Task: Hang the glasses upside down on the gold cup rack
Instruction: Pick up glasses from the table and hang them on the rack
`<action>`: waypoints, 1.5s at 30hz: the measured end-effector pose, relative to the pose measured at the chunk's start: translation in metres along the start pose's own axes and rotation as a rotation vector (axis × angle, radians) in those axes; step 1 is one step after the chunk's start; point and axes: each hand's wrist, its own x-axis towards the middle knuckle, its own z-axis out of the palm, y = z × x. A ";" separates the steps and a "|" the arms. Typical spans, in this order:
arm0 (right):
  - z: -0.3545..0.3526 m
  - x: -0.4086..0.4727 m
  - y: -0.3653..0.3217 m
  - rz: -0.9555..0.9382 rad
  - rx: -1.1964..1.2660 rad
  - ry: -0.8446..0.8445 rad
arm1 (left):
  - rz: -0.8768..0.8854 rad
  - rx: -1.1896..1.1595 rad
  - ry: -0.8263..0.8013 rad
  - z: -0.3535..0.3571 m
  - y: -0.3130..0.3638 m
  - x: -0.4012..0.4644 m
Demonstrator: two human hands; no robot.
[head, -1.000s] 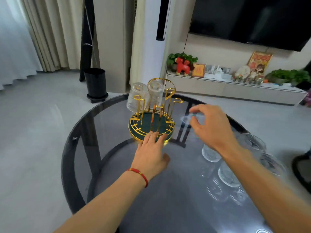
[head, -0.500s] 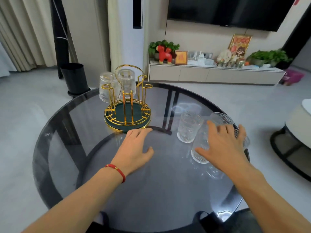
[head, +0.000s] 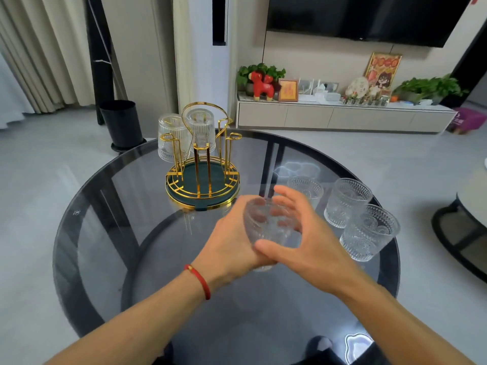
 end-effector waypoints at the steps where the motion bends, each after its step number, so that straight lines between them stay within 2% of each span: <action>1: 0.001 0.002 0.000 0.065 0.078 -0.033 | -0.046 -0.075 0.042 -0.007 0.001 0.002; 4: 0.010 0.008 0.000 0.288 0.281 -0.118 | -0.173 -0.427 0.159 -0.023 0.000 0.009; 7: 0.028 0.017 0.001 0.382 0.584 -0.160 | -0.256 -0.712 0.181 -0.027 -0.001 0.013; 9: 0.034 0.025 -0.001 0.401 0.707 -0.103 | -0.273 -0.808 0.163 -0.027 -0.003 0.015; 12: 0.034 0.034 -0.004 0.384 0.760 -0.046 | -0.265 -0.877 0.104 -0.029 -0.010 0.019; 14: 0.029 0.039 -0.007 0.329 0.739 0.015 | -0.240 -0.759 0.067 -0.034 -0.016 0.022; 15: 0.026 0.042 -0.010 0.295 0.701 0.067 | -0.225 -0.623 0.065 -0.037 -0.020 0.024; 19: 0.001 0.056 -0.026 0.128 0.376 0.327 | -0.094 0.182 0.056 -0.051 -0.052 0.029; 21: -0.017 0.071 -0.033 0.092 0.339 0.413 | 0.006 0.579 0.073 -0.056 -0.074 0.033; 23: -0.035 0.100 -0.038 0.075 0.298 0.469 | 0.065 0.752 0.082 -0.057 -0.091 0.036; 29: -0.074 0.214 -0.066 -0.008 -0.109 0.389 | 0.042 0.972 0.068 -0.051 -0.114 0.039; 34: -0.072 0.278 -0.077 0.021 -0.097 0.257 | -0.017 0.979 0.086 -0.050 -0.114 0.038; 39: -0.054 0.308 -0.071 -0.046 -0.341 0.044 | -0.015 0.978 0.093 -0.049 -0.111 0.037; 45: -0.041 0.322 -0.063 -0.083 -0.460 -0.159 | -0.018 0.995 0.100 -0.047 -0.115 0.038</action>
